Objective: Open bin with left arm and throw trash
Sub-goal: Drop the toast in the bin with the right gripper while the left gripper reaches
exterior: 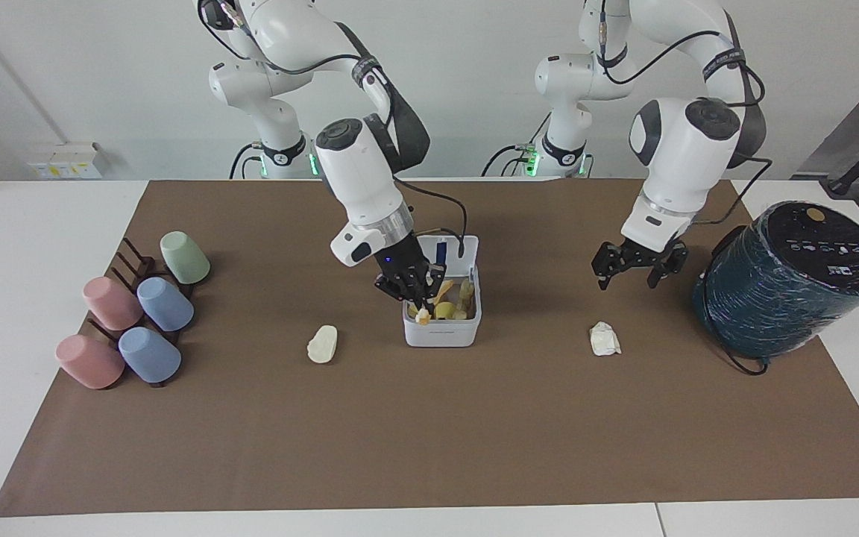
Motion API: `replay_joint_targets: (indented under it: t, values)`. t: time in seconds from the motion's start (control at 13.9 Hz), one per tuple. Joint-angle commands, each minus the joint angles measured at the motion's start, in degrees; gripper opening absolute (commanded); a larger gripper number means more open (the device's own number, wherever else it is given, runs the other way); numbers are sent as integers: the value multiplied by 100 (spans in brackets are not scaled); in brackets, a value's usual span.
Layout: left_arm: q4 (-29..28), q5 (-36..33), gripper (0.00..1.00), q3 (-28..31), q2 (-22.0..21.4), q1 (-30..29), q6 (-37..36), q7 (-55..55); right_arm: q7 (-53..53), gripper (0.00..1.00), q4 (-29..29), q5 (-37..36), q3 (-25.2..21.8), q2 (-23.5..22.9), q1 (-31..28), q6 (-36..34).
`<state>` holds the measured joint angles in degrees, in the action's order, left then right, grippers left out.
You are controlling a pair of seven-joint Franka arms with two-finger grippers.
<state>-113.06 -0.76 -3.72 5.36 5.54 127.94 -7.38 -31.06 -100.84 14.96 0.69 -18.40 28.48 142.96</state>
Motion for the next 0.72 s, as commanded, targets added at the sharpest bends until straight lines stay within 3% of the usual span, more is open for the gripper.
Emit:
replay_joint_targets:
  t: [0.0,0.22,0.43,0.5,0.65]
  values:
    - [-453,-64,100,-41,60,-105,730,52,-41,0,-366,121,-16,231,62,109]
    - [-480,-64,100,-41,596,-105,1406,-9,-40,0,-445,121,-16,258,62,100]
    - [-480,-73,100,-41,896,-105,1611,-9,-102,6,-507,121,-8,284,123,83]
    - [-480,-73,91,-41,966,-105,1663,-18,-102,10,-516,130,-8,284,114,74]
    - [-585,-64,85,-41,1019,-97,1804,-27,-111,27,-533,130,-8,293,114,65]
